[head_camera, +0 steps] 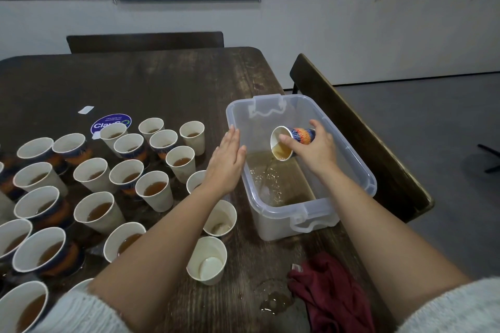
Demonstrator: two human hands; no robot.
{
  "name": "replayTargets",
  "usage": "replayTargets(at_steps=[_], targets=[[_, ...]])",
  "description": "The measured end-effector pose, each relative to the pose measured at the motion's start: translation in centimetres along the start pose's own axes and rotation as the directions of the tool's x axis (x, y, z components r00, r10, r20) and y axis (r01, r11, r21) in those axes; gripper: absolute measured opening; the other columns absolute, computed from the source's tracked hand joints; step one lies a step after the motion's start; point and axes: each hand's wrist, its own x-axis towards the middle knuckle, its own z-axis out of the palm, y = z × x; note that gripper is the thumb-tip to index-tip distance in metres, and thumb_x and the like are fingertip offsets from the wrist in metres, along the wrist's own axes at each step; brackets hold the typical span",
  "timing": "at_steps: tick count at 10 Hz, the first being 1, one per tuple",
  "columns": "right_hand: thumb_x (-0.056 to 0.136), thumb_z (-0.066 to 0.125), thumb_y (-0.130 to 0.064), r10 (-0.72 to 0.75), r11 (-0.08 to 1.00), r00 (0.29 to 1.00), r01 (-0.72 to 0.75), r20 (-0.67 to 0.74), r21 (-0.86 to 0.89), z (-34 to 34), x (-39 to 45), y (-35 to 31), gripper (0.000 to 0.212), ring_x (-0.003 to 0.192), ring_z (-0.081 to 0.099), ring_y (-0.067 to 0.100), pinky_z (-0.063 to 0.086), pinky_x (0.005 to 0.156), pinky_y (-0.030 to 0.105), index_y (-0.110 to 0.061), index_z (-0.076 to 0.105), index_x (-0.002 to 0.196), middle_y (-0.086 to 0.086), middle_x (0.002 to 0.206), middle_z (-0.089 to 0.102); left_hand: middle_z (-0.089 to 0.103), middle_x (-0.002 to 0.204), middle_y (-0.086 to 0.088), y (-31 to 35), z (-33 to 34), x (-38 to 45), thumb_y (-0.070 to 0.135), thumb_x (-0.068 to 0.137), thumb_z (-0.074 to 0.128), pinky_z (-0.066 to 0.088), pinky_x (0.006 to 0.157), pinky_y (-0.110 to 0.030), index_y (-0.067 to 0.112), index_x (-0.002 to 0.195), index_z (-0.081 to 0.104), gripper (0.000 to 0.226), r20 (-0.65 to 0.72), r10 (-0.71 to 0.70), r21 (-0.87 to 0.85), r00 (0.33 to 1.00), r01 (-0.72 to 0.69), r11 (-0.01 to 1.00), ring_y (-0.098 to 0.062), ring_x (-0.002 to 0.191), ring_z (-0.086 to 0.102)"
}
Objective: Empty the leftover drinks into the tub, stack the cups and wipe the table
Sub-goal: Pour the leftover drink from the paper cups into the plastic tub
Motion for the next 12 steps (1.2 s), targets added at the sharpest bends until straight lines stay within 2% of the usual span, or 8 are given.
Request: replayTargets(at_steps=[7,11,12], targets=[[0.074,0.077,-0.052,-0.041,0.999,0.999,0.041,-0.001,-0.036,0.01,-0.17,-0.25,0.097,0.133,0.038,0.027,0.041,0.102,0.034,-0.023,0.025,0.151,0.011,0.149,0.030,0.004,0.162,0.002,0.02,-0.09,-0.04,0.029,0.106,0.025,0.010,0.121,-0.040,0.017,0.154,0.011,0.052,0.013,-0.010,0.014,1.000,0.009,1.000,-0.010,0.149,0.003],[0.074,0.077,-0.053,-0.075,0.996,0.997,0.075,-0.016,-0.050,0.09,-0.08,-0.12,0.097,0.131,0.040,0.025,0.037,0.092,0.025,-0.022,0.026,0.151,0.010,0.148,0.030,0.005,0.162,0.001,-0.18,0.00,0.11,0.028,0.106,0.027,0.008,0.121,-0.038,0.015,0.154,0.012,0.052,0.003,-0.001,-0.009,1.000,0.002,1.000,-0.009,0.148,0.003],[0.074,0.077,-0.055,-0.082,0.995,0.996,0.081,-0.018,-0.059,0.16,-0.02,-0.03,0.097,0.131,0.039,0.025,0.039,0.096,0.028,-0.023,0.026,0.150,0.010,0.148,0.030,0.005,0.162,0.001,-0.16,0.02,0.11,0.028,0.106,0.027,0.009,0.121,-0.038,0.015,0.154,0.012,0.052,0.004,-0.001,-0.006,1.000,0.001,1.000,-0.009,0.148,0.003]])
